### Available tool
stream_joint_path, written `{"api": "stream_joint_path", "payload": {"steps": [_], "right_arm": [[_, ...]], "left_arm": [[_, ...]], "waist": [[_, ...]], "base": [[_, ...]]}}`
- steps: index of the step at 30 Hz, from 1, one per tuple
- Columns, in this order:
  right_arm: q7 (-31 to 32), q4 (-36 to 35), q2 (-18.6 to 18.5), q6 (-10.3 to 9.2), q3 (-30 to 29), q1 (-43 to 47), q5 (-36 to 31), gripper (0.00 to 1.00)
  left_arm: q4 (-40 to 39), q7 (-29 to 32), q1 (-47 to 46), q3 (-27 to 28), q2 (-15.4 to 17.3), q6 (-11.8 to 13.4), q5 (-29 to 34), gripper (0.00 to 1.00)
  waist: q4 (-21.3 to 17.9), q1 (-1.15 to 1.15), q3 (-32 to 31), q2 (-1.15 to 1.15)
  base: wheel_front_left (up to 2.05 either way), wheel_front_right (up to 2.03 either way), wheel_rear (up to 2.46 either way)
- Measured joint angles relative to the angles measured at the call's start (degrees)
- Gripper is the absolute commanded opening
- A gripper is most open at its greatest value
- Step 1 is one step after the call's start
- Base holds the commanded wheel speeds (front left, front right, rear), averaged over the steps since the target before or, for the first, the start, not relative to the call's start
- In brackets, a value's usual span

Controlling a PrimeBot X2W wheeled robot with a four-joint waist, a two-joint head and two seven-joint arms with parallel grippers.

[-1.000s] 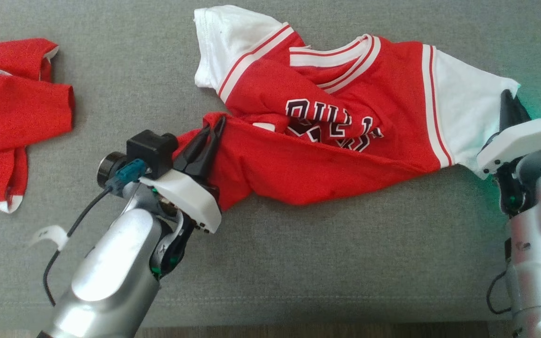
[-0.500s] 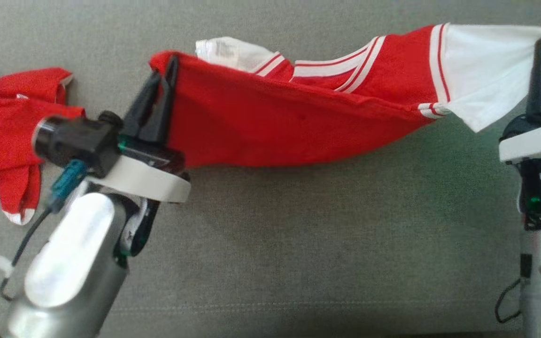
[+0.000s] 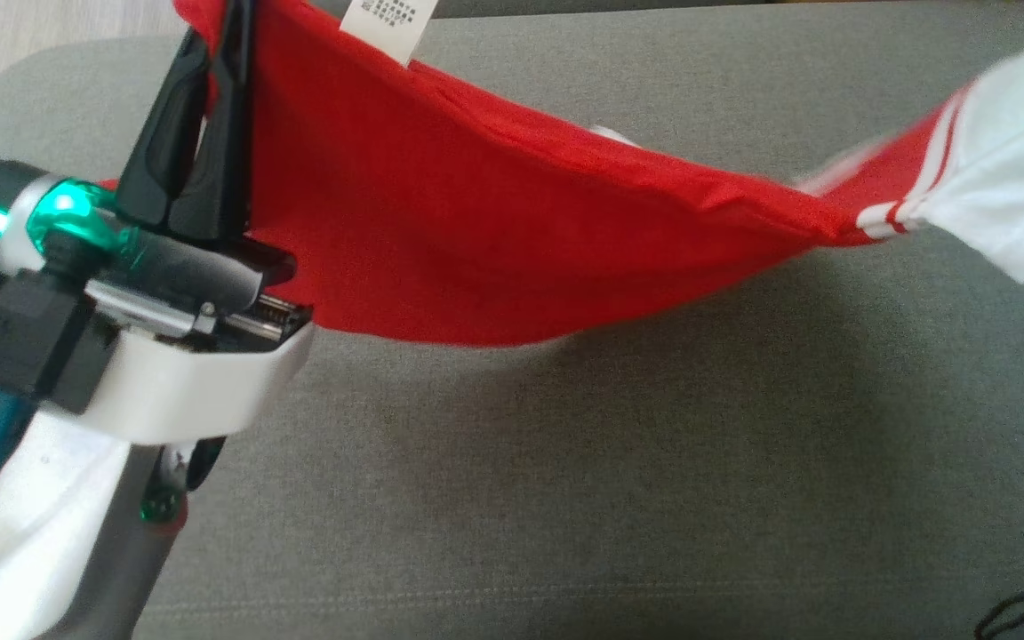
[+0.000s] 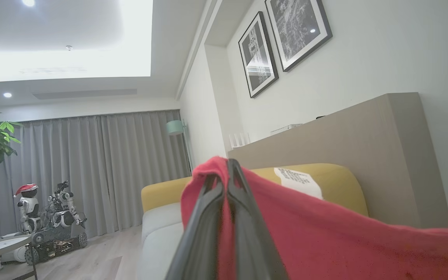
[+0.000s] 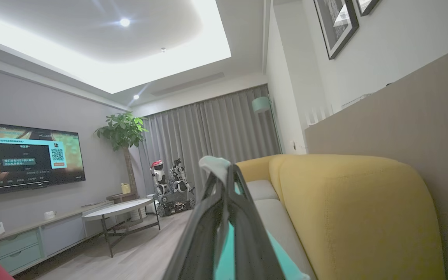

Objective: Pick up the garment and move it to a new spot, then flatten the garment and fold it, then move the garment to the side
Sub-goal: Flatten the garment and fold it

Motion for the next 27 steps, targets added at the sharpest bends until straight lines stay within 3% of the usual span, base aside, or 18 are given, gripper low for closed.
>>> {"api": "stream_joint_path", "payload": {"steps": [7,12,16,19,25,27], "right_arm": [[2.9,-2.6,0.2,0.00,-0.7,0.2,-2.0,0.00],[3.9,2.6,-0.3,0.00,0.5,-5.0,-1.9,0.00],[2.9,12.9,-3.6,0.00,1.3,-18.4,-2.8,0.00],[0.2,23.0,-5.0,0.00,2.6,-30.3,-3.3,0.00],[-11.0,45.5,-4.4,0.00,5.9,-51.7,-2.5,0.00],[-12.8,49.2,-4.0,0.00,6.2,-54.3,-2.0,0.00]], "left_arm": [[-1.7,1.6,-0.1,0.7,0.8,-0.1,-0.4,0.00],[4.6,2.3,-4.8,0.7,0.3,-3.4,-3.9,0.00],[14.5,2.0,-16.9,0.4,-1.2,-7.5,-4.6,0.00],[23.5,0.7,-27.2,0.4,-4.3,-10.3,-4.8,0.00],[44.2,-0.2,-44.0,0.8,-8.8,-14.1,-3.3,0.00],[46.4,-0.2,-45.5,0.9,-9.1,-14.6,-2.6,0.00]], "waist": [[-0.3,0.00,0.1,0.00],[-0.4,0.00,1.8,0.00],[-0.7,0.00,4.1,0.00],[-0.7,0.00,6.1,0.00],[-0.5,0.00,10.2,0.00],[-0.5,0.00,10.5,0.00]], "base": [[0.00,0.00,0.00],[0.00,0.00,0.00],[0.00,0.00,0.00],[0.00,0.00,0.00],[0.00,0.00,0.00],[0.00,0.00,0.00]]}}
